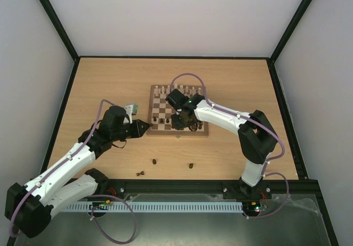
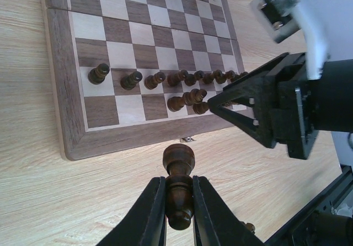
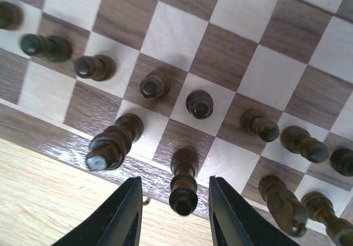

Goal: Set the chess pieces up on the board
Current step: Place the chess piece on the chessboard.

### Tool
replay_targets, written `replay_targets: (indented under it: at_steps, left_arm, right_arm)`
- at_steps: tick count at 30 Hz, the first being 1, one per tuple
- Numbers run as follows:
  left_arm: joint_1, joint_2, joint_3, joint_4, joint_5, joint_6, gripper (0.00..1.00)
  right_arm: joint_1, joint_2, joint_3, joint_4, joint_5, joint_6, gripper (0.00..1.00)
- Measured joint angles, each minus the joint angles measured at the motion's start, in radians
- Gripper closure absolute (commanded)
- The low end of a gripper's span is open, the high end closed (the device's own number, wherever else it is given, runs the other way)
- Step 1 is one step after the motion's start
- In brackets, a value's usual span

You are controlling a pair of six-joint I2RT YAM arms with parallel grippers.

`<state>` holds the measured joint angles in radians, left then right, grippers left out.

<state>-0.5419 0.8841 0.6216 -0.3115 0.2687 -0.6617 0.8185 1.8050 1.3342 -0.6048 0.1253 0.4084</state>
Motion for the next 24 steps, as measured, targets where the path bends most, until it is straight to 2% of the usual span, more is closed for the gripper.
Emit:
replay_targets:
  at_steps: [6, 12, 24]
  left_arm:
    - [0.0, 0.036, 0.0, -0.001, 0.004, 0.002, 0.87]
    - [0.0, 0.122, 0.013, -0.023, 0.023, 0.021, 0.86]
    - [-0.002, 0.398, 0.248, -0.17, 0.005, 0.12, 0.86]
  right_arm:
    - [0.0, -0.094, -0.002, -0.001, -0.001, -0.001, 0.57]
    - [0.0, -0.257, -0.035, -0.002, -0.005, 0.002, 0.55]
    - [0.0, -0.492, -0.174, -0.004, -0.009, 0.002, 0.53]
